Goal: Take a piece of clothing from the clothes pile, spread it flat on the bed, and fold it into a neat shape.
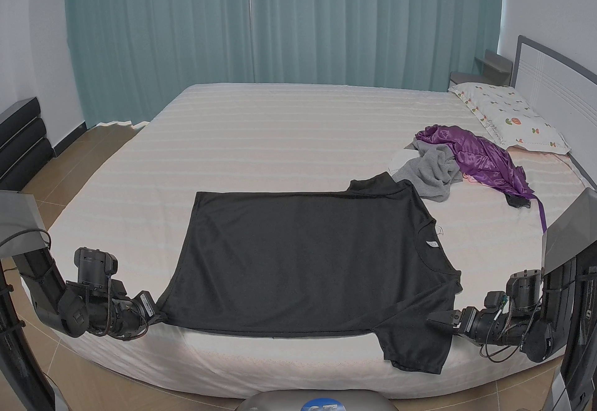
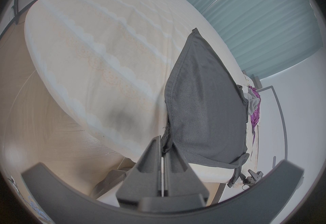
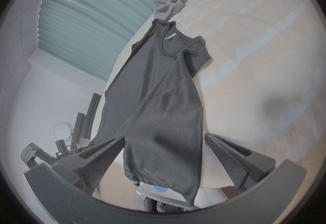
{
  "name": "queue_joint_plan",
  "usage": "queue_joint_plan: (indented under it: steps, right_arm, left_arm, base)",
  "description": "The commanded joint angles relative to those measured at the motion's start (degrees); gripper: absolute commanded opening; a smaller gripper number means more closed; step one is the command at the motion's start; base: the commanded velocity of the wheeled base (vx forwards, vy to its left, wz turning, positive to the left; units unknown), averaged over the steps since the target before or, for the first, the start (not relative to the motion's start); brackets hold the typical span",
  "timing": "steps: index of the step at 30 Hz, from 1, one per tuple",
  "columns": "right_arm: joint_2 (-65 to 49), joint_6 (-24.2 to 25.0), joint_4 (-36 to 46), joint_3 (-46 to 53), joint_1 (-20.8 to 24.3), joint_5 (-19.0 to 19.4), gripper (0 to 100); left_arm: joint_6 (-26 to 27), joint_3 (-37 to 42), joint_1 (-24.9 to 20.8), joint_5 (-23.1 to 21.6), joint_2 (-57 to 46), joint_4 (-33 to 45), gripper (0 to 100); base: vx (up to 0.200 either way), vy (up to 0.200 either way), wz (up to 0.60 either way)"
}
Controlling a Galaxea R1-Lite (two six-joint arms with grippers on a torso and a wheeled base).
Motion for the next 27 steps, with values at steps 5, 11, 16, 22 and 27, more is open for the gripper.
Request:
queue_joint_plan:
  steps: [5, 11, 16, 22, 27]
  right_arm:
    - [0.62, 0.08, -0.9, -0.54, -0.04, -0.1, 0]
    - [-0.08, -0.45, -0.9, 0.6, -0.66, -0.36, 0]
    - [-2.54, -1.24, -0.9, 2.54, -1.54, -0.8, 0]
    - [-5.88, -1.33, -0.46, 2.89, -4.0, -0.54, 0]
    - [-10.72, -2.56, 7.72, 2.89, -4.88, -0.01, 0]
  left_arm:
    - [0.01, -0.01, 0.03, -0.01, 0.14, 0.04, 0]
    - [0.01, 0.08, 0.03, 0.08, 0.05, -0.05, 0]
    - [0.19, 0.52, -0.06, 0.08, -0.48, -0.05, 0]
    - [0.45, 0.78, 0.03, 0.17, -0.74, -0.05, 0]
    - [0.54, 1.49, 0.03, 0.17, -2.24, 0.04, 0]
  base:
    - [0.0, 0.0, 0.0]
    - [0.0, 0.0, 0.0]
    - [0.0, 0.0, 0.0]
    - [0.0, 0.0, 0.0]
    - [0.0, 0.0, 0.0]
